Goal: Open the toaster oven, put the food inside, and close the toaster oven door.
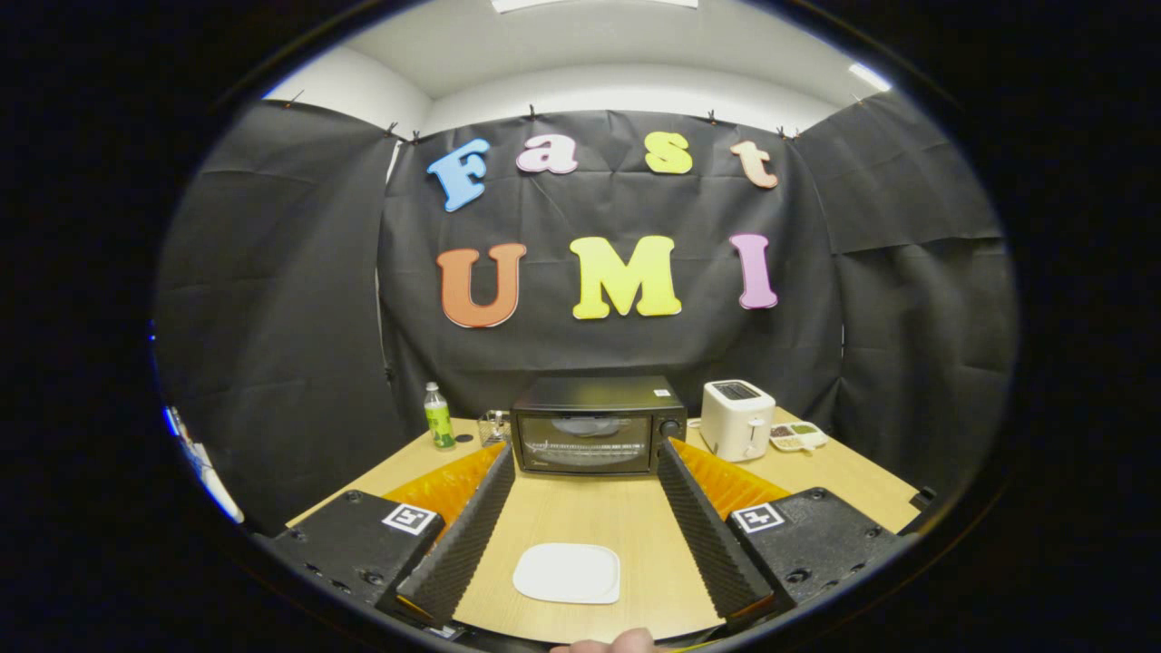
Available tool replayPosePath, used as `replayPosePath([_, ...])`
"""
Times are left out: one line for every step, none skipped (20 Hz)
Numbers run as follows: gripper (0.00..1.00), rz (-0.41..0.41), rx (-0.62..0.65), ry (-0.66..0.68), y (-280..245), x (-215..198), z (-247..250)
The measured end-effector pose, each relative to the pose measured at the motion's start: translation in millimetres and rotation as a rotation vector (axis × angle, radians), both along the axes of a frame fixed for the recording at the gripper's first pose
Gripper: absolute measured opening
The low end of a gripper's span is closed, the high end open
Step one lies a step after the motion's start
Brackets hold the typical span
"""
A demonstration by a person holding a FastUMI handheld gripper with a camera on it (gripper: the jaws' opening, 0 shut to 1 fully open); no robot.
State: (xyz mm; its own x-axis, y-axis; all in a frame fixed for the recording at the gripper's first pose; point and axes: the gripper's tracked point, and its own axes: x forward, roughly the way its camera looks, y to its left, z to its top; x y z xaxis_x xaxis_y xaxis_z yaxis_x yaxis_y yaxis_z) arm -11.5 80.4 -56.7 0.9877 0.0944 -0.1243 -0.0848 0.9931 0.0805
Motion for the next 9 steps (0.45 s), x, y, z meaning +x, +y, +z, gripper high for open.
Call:
replayPosePath([1.00,0.003,-0.004,0.000,1.2,-1.1,0.6])
replayPosePath([1.00,0.004,-0.007,-0.004,2.0,-1.1,1.5])
replayPosePath([1.00,0.005,-0.010,-0.008,2.9,-1.3,2.4])
replayPosePath([1.00,0.007,-0.010,-0.011,4.5,-1.3,3.5])
replayPosePath([1.00,0.010,-0.011,-0.013,5.9,-1.6,4.3])
replayPosePath([1.00,0.013,-0.011,-0.016,7.5,-2.0,5.9])
replayPosePath([1.00,0.018,-0.013,-0.016,9.5,-2.1,6.6])
replayPosePath([1.00,0.017,-0.016,-0.021,9.2,-2.6,8.2])
replayPosePath([1.00,0.013,-0.016,-0.027,7.9,-1.5,10.4])
